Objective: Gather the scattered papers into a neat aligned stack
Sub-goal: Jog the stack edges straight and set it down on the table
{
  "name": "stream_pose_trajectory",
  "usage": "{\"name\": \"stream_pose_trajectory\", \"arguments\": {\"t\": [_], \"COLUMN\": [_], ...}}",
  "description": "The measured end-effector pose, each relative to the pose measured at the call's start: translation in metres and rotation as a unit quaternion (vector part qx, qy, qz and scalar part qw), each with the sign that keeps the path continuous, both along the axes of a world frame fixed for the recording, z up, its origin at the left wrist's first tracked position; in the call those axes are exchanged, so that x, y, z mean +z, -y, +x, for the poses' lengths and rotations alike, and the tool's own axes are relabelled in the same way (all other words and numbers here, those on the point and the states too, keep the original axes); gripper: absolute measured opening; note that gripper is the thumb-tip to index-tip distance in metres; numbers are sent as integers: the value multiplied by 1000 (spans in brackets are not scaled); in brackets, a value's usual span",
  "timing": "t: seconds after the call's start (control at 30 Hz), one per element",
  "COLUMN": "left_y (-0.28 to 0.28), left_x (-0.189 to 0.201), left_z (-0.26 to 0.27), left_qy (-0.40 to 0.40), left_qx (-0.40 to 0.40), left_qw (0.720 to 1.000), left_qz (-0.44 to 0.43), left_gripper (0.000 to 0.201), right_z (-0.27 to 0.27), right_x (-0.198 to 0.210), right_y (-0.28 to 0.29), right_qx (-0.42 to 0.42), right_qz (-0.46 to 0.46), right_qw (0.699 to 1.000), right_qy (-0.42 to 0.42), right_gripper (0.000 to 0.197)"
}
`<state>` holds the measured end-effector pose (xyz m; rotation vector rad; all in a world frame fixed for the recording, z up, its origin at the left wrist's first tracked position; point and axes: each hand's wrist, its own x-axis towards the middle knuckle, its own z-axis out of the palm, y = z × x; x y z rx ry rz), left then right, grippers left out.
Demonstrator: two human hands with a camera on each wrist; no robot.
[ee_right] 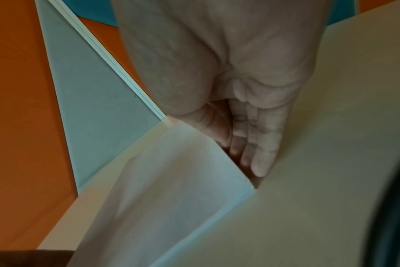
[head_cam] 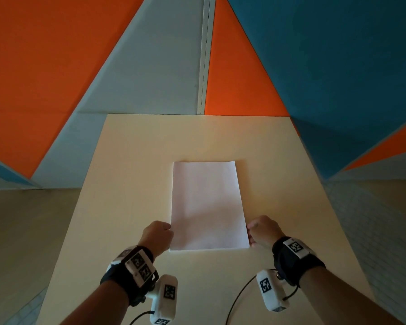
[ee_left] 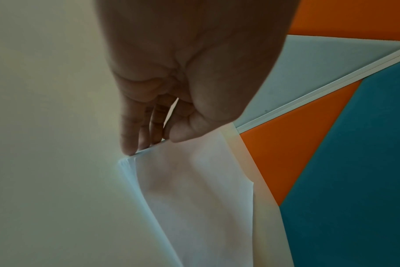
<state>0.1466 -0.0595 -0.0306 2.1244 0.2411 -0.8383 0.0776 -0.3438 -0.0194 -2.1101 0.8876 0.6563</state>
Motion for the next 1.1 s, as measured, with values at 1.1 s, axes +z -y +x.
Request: {"name": "stream_pose_trajectory", "arguments": {"t": [1.1], "left_y": [9], "left_x": [2], "left_z": [-31], "left_qy": [119], "left_qx": [-116], "left_qw": [979], "left_qz": [119], "left_gripper": [50], "right_z": [-27], "right_x": [-5], "right_y": [-3], "right_qx": [121], "right_qz": [-104], "right_qw": [984], "right_qy": [79], "right_gripper": [11]}}
